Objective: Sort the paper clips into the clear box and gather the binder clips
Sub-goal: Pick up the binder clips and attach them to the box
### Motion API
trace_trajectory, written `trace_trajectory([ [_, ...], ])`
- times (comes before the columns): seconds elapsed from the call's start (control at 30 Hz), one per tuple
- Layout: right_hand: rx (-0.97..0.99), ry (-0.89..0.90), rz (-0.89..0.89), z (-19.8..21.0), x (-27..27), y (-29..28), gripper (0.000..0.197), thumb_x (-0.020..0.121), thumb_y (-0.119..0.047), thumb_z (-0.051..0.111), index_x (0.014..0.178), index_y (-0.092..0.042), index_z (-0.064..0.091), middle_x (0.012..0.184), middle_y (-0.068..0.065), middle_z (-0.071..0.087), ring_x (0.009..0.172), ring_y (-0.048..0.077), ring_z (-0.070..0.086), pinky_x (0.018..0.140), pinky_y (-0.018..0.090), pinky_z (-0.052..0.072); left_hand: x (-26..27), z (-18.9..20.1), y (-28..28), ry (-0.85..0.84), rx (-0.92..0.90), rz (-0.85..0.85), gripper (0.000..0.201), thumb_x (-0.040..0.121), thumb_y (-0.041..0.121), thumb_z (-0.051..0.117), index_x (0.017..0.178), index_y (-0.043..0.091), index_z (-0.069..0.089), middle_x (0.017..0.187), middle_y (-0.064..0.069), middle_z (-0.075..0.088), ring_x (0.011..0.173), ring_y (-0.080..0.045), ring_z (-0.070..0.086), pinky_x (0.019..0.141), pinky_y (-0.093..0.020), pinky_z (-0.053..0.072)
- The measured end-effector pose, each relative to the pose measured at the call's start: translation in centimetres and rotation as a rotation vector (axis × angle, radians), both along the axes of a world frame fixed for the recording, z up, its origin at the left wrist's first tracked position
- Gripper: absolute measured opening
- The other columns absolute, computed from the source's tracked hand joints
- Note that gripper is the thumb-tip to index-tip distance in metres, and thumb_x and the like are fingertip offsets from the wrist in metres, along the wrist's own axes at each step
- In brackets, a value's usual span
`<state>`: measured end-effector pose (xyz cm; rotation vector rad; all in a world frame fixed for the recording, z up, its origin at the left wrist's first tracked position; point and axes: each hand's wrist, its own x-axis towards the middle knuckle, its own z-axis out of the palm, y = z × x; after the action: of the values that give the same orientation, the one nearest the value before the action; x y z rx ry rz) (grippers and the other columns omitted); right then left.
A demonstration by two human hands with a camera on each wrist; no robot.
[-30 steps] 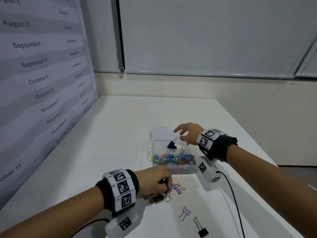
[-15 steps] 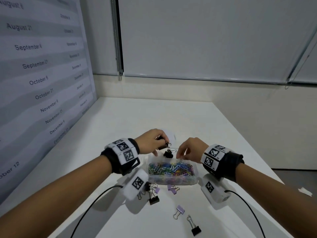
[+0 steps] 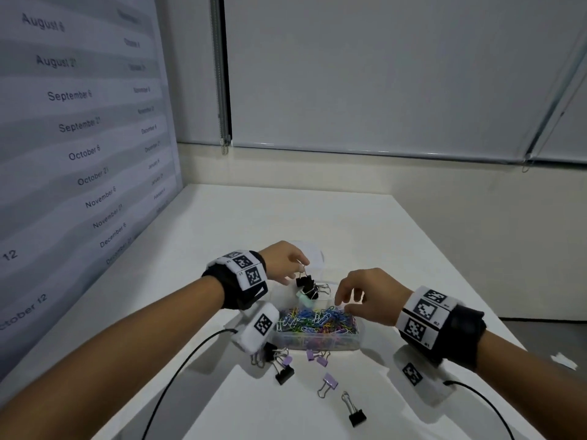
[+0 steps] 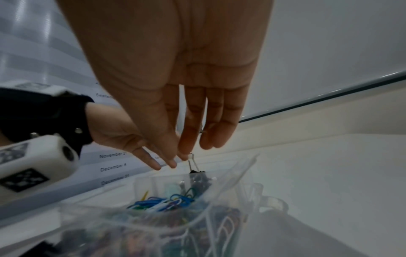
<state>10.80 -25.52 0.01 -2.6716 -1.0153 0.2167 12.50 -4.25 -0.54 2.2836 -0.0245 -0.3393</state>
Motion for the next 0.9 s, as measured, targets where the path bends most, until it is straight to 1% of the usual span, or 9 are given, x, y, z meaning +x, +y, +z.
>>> trace_trajectory([
  [0.07,-0.010,0.014,0.038,0.1,-1.1,-0.6,0.012,0.079,-0.014,0.065,0.087,-0.021,0.070,0.078,-0.013,0.059,0.068,0.004,0.055,0.064,0.012,0.041,-0.8,0.3,1.1,-0.072,0.050,-0.012,0.024,0.093,0.007,0.050,0.115,0.004,0.061,0.104,-0.009,0.059,0.087,-0.018,0.055,0.071,-0.025,0.054],
  [0.17,-0.079,0.087,0.095,0.0,-3.1,-1.5,0.007,0.075,-0.022,0.071,0.082,-0.022,0.068,0.071,-0.015,0.059,0.059,-0.005,0.053,0.060,0.008,0.040,-2.8,0.4,2.9,-0.106,0.193,-0.037,0.009,0.090,0.013,0.057,0.096,0.015,0.062,0.097,-0.004,0.059,0.072,-0.015,0.055,0.059,-0.018,0.049],
  [0.3,-0.185,0.229,0.091,-0.8,-5.5,-2.1,0.038,0.063,-0.039,0.082,0.095,-0.027,0.064,0.083,-0.012,0.060,0.060,-0.001,0.052,0.065,0.021,0.047,-6.0,-0.7,4.4,0.110,0.317,-0.097,0.025,0.081,0.026,0.071,0.097,0.018,0.053,0.101,-0.002,0.058,0.069,-0.009,0.054,0.055,-0.018,0.049],
  [0.4,-0.260,0.268,0.107,-1.8,-6.9,-1.9,0.067,0.059,-0.041,0.084,0.117,-0.033,0.053,0.107,-0.009,0.057,0.065,-0.006,0.048,0.068,0.020,0.043,-7.8,-1.8,4.7,0.222,0.361,-0.082,0.045,0.071,0.035,0.078,0.102,0.018,0.050,0.109,0.000,0.056,0.082,-0.017,0.062,0.064,-0.026,0.057],
  [0.5,-0.304,0.189,0.131,-2.9,-7.2,-1.3,0.091,0.062,-0.037,0.083,0.137,-0.029,0.034,0.126,-0.007,0.043,0.097,0.002,0.047,0.080,0.015,0.035,-8.9,-2.9,4.4,0.243,0.452,-0.100,0.074,0.064,0.046,0.081,0.122,0.017,0.046,0.124,-0.001,0.046,0.102,-0.025,0.063,0.078,-0.035,0.059],
  [0.6,-0.264,0.152,0.083,-3.9,-6.5,-0.6,0.101,0.058,-0.037,0.084,0.141,-0.031,0.026,0.134,-0.003,0.038,0.119,0.016,0.045,0.093,0.021,0.040,-9.1,-3.6,3.8,0.187,0.578,-0.152,0.098,0.060,0.055,0.079,0.138,0.020,0.031,0.133,-0.001,0.032,0.117,-0.024,0.053,0.096,-0.041,0.050],
  [0.7,-0.278,0.154,0.059,-4.3,-6.0,0.2,0.104,0.057,-0.039,0.084,0.142,-0.024,0.027,0.137,0.000,0.034,0.123,0.020,0.042,0.102,0.032,0.041,-9.1,-3.9,3.2,0.141,0.588,-0.187,0.092,0.063,0.050,0.079,0.136,0.017,0.034,0.132,-0.003,0.029,0.119,-0.024,0.047,0.101,-0.039,0.044],
  [0.8,-0.238,0.173,0.043,-4.1,-5.7,1.0,0.094,0.060,-0.036,0.084,0.138,-0.021,0.034,0.130,-0.002,0.034,0.122,0.016,0.041,0.101,0.026,0.039,-9.4,-4.1,3.1,0.109,0.513,-0.186,0.076,0.067,0.039,0.081,0.127,0.016,0.040,0.126,-0.003,0.034,0.111,-0.022,0.049,0.098,-0.035,0.044],
  [0.9,-0.192,0.204,0.010,-4.2,-5.7,1.9,0.084,0.058,-0.034,0.084,0.131,-0.026,0.043,0.120,-0.005,0.036,0.111,0.015,0.046,0.095,0.031,0.045,-10.0,-4.4,3.0,0.105,0.463,-0.194,0.065,0.069,0.036,0.079,0.122,0.020,0.044,0.117,0.001,0.036,0.098,-0.016,0.047,0.096,-0.031,0.045],
])
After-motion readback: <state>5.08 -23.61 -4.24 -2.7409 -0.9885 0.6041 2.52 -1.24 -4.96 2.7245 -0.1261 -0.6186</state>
